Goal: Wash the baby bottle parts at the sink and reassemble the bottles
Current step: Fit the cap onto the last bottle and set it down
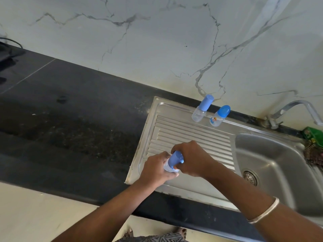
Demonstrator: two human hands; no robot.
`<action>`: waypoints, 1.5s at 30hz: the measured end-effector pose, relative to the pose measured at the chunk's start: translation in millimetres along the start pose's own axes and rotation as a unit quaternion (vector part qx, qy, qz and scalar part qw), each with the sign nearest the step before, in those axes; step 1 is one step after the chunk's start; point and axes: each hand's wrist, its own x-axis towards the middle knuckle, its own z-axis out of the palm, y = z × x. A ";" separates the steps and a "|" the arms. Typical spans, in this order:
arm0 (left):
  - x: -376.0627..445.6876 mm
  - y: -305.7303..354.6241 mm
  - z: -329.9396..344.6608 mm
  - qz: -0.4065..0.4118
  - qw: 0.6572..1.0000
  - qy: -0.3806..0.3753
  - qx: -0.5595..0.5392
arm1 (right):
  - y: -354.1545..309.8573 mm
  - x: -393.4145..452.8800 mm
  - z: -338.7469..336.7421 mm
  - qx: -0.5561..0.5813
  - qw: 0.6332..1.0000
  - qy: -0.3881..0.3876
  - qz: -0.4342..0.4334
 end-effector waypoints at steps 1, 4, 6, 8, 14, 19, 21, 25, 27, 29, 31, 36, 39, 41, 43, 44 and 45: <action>0.5 0.9 -0.8 -0.002 1.000 -0.003 0.003 | -0.8 -0.5 2.1 0.002 1.000 0.010 0.016; 0.2 1.9 -1.4 -0.007 1.000 -0.002 0.014 | -7.2 -2.3 11.5 0.013 0.995 0.057 0.080; -1.0 3.0 -2.3 -0.008 1.000 0.006 0.017 | -12.8 -3.6 17.3 0.020 0.989 0.079 0.121; -0.3 3.4 -1.6 -0.007 1.000 0.006 0.024 | -13.6 -2.9 18.0 0.026 0.986 0.086 0.137; 2.1 0.5 -0.2 -0.020 1.000 -0.012 -0.006 | -7.8 -2.7 1.6 -0.003 0.997 0.035 0.070; 2.9 2.6 -1.6 -0.016 1.000 -0.008 0.026 | -6.0 0.2 -0.3 0.008 0.999 0.045 0.028; 2.2 2.6 -1.2 -0.019 0.999 -0.003 0.027 | -5.1 2.1 3.0 -0.002 0.997 0.055 0.048; 1.7 1.8 -0.1 -0.014 0.999 0.007 0.031 | -5.8 1.4 20.9 -0.004 0.983 0.114 0.144; 2.7 1.5 0.7 -0.009 0.999 0.008 0.035 | -7.9 1.0 27.0 0.006 0.978 0.120 0.172; 3.1 0.3 1.3 -0.004 0.999 0.008 0.033 | -8.0 -2.0 26.1 0.015 0.979 0.114 0.167; 3.2 -0.9 0.6 0.000 1.000 0.007 0.025 | -7.6 -6.0 20.1 0.017 0.987 0.094 0.131; 4.1 -2.5 1.2 -0.003 1.000 -0.005 0.025 | -6.8 -9.1 9.2 0.000 0.997 0.061 0.052; 3.0 -0.6 -0.6 -0.002 1.000 -0.001 0.021 | -4.8 -8.7 9.1 0.057 0.990 0.102 0.074; 1.5 1.3 -2.1 0.000 1.000 0.005 0.015 | -5.7 -10.6 15.2 0.070 0.983 0.135 0.106; 1.2 2.0 -3.3 0.002 1.000 0.006 0.007 | -9.0 -12.3 25.9 0.074 0.975 0.164 0.132; 1.1 2.1 -3.8 -0.001 1.000 0.001 0.005 | -10.4 -12.6 31.2 0.082 0.971 0.175 0.139; 1.5 2.0 -4.0 -0.003 1.000 -0.002 0.003 | -11.7 -12.3 34.7 0.088 0.969 0.181 0.146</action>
